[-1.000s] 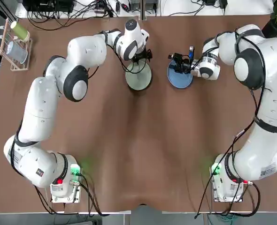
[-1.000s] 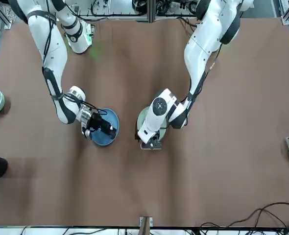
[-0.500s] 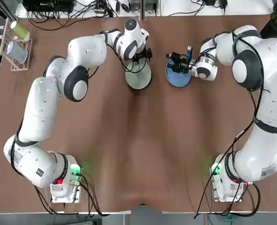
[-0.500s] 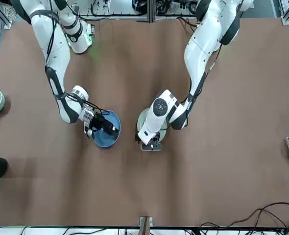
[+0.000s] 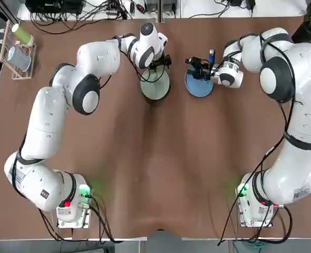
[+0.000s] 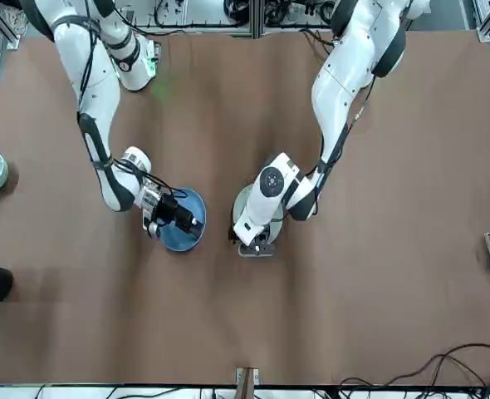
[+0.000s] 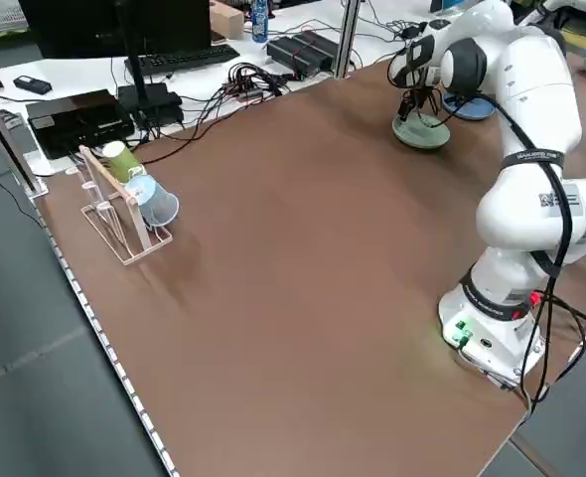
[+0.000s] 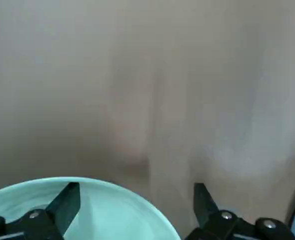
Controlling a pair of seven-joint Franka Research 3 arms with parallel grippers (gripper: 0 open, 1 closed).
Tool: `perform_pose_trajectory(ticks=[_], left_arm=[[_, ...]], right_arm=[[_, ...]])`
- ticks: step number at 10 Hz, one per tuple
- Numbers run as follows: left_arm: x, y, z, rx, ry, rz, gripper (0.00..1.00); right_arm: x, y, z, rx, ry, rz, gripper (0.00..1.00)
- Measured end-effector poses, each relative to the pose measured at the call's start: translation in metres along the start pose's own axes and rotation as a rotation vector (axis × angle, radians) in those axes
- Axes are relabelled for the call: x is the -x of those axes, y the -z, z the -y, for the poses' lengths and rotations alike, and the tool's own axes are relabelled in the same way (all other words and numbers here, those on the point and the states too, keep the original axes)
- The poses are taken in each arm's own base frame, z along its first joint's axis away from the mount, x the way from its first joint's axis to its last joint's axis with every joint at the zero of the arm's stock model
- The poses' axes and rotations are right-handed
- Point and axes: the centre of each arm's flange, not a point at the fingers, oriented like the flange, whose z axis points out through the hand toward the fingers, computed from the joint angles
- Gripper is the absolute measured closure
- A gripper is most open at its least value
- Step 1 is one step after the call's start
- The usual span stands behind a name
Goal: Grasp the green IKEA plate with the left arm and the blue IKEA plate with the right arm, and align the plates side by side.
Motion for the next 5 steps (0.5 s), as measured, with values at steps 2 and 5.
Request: perform_pose_trajectory(ticks=[2, 5], left_arm=[[-0.001, -0.001, -0.001, 0.013, 0.000, -0.012, 0.00], [-0.001, -0.002, -0.001, 0.019, 0.001, -0.017, 0.00]], right_arm=[[-0.001, 0.001, -0.003, 0.036, 0.019, -0.007, 0.04], [0.002, -0.010, 0.003, 0.072, 0.046, 0.001, 0.04]])
